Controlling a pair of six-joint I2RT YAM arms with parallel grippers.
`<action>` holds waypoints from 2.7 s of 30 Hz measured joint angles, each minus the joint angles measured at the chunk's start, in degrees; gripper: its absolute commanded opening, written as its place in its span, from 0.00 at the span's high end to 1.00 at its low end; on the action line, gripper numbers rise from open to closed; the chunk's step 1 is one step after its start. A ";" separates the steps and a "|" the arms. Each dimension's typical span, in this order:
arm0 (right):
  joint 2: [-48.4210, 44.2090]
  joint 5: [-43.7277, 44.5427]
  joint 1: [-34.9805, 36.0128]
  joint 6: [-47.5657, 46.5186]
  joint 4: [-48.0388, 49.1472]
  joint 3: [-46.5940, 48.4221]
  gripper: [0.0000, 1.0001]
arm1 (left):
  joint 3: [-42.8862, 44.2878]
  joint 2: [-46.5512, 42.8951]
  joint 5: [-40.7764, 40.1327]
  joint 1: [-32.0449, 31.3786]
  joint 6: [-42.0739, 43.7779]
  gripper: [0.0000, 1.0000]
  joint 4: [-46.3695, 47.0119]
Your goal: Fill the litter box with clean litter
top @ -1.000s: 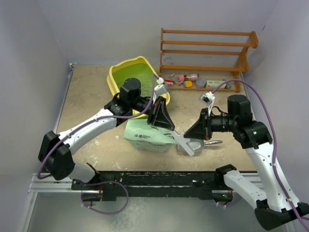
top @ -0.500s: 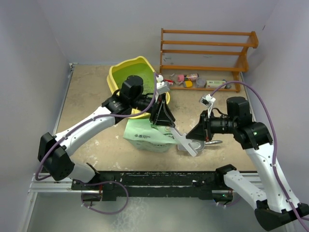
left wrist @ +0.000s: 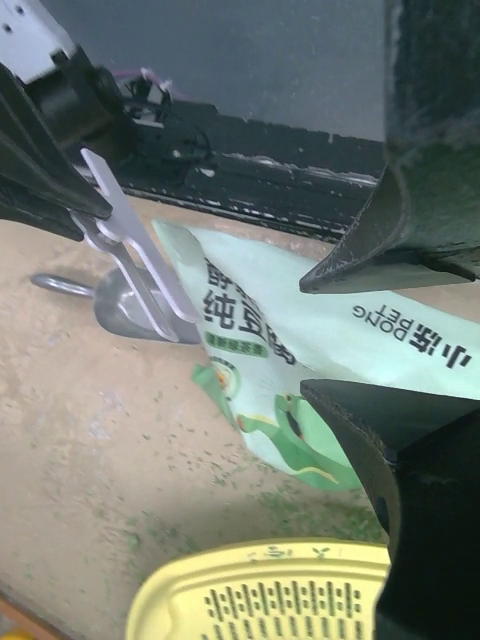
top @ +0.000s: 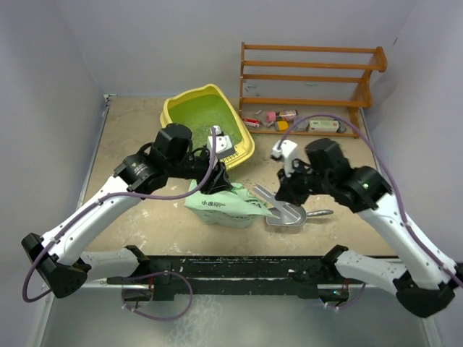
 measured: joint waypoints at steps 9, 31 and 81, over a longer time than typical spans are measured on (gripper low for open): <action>7.98 9.97 9.03 -9.16 1.31 4.13 1.00 | -7.10 -4.83 -9.05 -2.47 7.10 0.55 -4.55; 8.44 6.88 16.74 -15.63 0.59 10.64 1.00 | -18.10 -8.17 -24.81 -12.35 14.51 0.50 -1.49; 8.07 0.85 16.79 -14.91 5.75 3.41 1.00 | -10.38 -1.86 -30.36 -12.55 10.84 0.71 -13.11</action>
